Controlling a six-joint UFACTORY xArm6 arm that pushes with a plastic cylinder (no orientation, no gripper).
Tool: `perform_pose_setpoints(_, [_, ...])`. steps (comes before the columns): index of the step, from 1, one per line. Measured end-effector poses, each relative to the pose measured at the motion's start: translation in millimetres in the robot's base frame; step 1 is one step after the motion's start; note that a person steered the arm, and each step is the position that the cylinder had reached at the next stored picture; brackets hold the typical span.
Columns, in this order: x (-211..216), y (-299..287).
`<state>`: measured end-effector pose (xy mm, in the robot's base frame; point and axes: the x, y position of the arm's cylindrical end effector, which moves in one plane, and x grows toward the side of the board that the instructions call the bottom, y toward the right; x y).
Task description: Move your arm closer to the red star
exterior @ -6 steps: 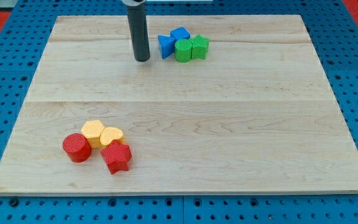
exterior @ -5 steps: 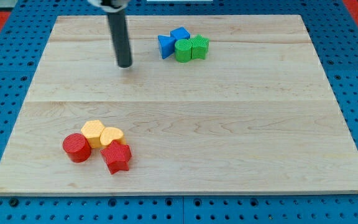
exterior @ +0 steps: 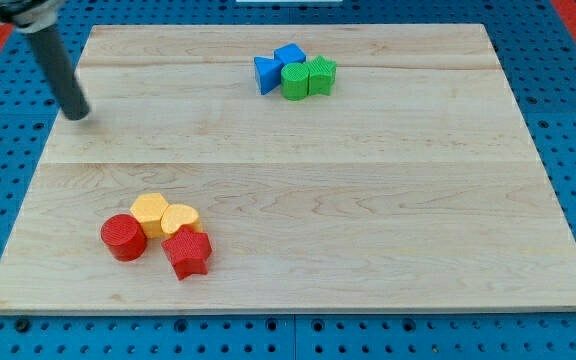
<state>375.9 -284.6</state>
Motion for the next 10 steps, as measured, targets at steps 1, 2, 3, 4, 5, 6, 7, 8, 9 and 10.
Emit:
perform_pose_setpoints(1, [13.9, -19.6])
perform_pose_setpoints(2, [52.7, -19.9])
perform_pose_setpoints(3, [130.9, -9.0])
perform_pose_setpoints(4, [169.9, -12.6])
perform_pose_setpoints(5, [219.2, -1.7])
perform_pose_setpoints(6, [242.7, 26.4])
perform_pose_setpoints(7, [242.4, 63.1])
perform_pose_setpoints(8, [239.5, 65.6])
perform_pose_setpoints(9, [207.8, 64.0])
perform_pose_setpoints(10, [195.3, 66.3])
